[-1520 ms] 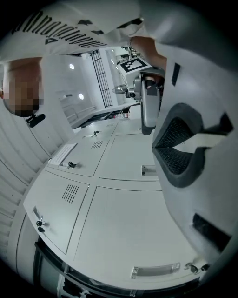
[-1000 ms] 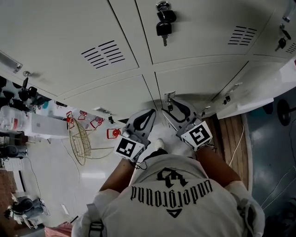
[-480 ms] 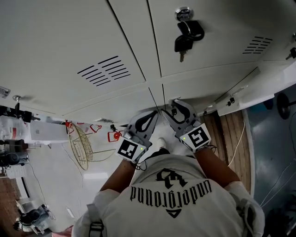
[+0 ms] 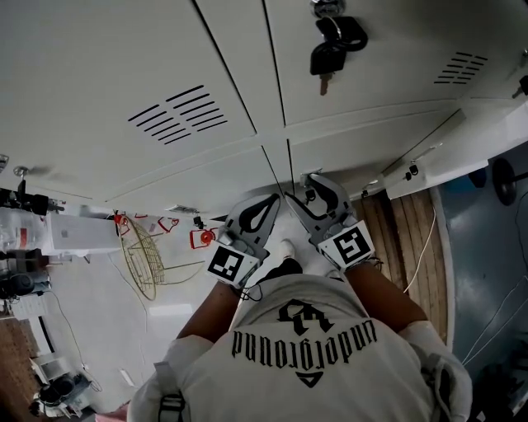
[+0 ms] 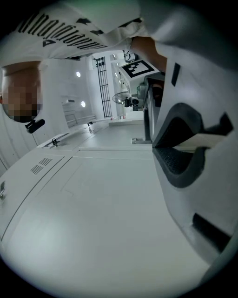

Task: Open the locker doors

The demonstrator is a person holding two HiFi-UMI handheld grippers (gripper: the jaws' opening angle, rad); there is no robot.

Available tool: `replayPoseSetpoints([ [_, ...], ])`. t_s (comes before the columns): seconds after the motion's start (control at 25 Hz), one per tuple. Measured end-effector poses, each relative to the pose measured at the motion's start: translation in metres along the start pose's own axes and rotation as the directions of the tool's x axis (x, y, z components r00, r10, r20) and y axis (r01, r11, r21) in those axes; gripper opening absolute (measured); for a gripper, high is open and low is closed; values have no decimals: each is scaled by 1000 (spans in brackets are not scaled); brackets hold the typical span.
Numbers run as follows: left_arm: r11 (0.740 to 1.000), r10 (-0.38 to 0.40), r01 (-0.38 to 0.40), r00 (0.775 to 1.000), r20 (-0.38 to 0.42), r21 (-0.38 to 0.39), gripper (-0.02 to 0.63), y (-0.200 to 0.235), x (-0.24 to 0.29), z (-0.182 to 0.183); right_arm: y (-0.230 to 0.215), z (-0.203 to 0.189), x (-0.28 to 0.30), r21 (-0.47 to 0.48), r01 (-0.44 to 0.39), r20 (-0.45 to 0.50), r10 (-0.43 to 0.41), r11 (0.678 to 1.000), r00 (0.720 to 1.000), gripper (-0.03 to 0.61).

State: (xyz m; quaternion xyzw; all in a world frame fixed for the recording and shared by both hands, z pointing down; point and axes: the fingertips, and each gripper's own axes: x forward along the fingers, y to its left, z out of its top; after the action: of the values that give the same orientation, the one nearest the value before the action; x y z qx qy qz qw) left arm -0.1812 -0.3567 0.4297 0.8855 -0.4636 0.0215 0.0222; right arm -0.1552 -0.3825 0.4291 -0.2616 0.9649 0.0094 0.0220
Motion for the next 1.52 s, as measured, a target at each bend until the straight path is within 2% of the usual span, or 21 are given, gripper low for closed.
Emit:
replayPoseSetpoints([
  [0.32,999,38,-38,999,-13,-10,8,-27,-9,-10,26,5,-44,16,-18,-8,18,1000,1000,199],
  [0.48,999,44,-45,999,-24,-8,8,-57,-8,-15,32,6,-81,13,-3,-13,3,1000,1000,184],
  [0.68,999,37,-37,999,-18,0,8,-101,-1,-15,27,7,-131,5,35,-15,-35,999,999,117],
  [0.88,1000,20,-20,1000,5,14,8,-147,13,-11,20,7,-185,4,27,-26,-27,1000,999,127],
  [1.2,997,-41,37,998,53,72,8,-208,49,-3,-14,11,-271,-53,43,-46,-45,998,998,132],
  [1.4,993,-84,79,995,58,88,8,-236,72,4,-43,11,-315,3,86,-54,-85,996,995,94],
  [1.52,991,-100,96,994,45,92,8,-247,84,10,-67,7,-339,-6,132,-40,-132,991,990,78],
])
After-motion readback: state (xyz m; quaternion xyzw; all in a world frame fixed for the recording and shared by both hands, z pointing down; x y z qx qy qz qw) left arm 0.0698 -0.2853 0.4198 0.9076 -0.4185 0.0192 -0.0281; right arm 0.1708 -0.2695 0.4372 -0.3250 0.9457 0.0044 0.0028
